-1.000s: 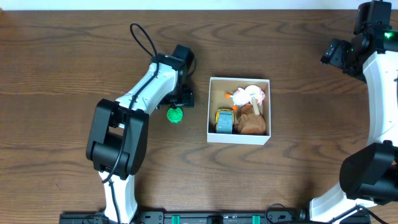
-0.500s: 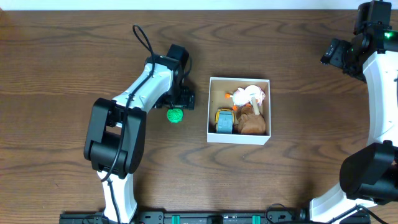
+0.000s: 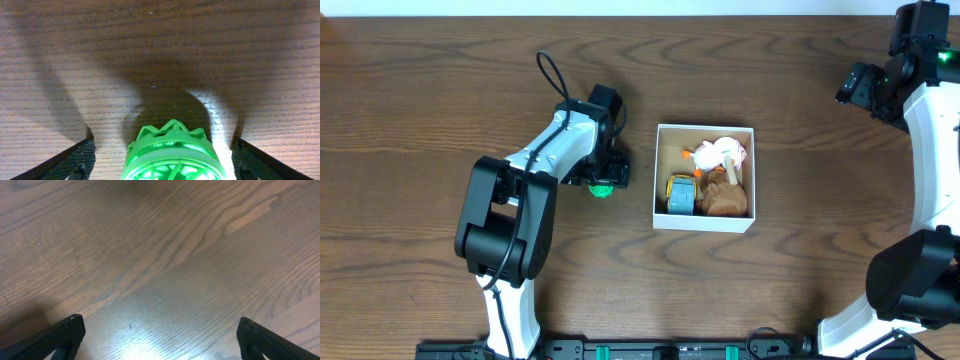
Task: Pack container
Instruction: 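Grasp the green round toy with the left gripper and lift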
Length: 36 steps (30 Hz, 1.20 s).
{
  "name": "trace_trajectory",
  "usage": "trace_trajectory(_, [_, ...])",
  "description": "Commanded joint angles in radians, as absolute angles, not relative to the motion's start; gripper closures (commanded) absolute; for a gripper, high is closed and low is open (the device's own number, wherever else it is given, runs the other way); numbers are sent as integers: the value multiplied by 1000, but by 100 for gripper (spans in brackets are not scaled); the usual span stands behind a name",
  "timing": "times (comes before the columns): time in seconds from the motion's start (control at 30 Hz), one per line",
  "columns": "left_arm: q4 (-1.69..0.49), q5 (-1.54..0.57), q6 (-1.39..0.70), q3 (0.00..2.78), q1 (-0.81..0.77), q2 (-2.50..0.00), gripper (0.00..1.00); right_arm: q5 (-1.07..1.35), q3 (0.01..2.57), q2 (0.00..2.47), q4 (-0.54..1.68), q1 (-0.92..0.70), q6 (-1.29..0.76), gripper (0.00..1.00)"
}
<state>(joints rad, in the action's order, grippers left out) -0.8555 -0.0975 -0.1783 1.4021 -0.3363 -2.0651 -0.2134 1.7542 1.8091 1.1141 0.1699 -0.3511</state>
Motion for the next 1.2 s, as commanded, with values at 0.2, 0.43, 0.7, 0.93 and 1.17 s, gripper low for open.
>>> trace_trajectory(0.2, [-838,-98,-165,1397,-330,-2072,33,-220,1766,1806,1115,178,-340,1])
trace_trajectory(0.43, [-836,-98,-165,1397,-330,-2072,46,-220,1766,1806,1115,178,-340,1])
trace_trajectory(0.7, [-836,-97,-165,1399,-330,-2048,49,-220,1766,1806,1115,178,-340,1])
trace_trajectory(0.93, [-836,-97,-165,1399,-330,-2010,49,-220,1766,1806,1115,178,-340,1])
trace_trajectory(1.17, [-836,-97,-165,1401,-330,-1946,48,-220,1766,1806,1115,178,-340,1])
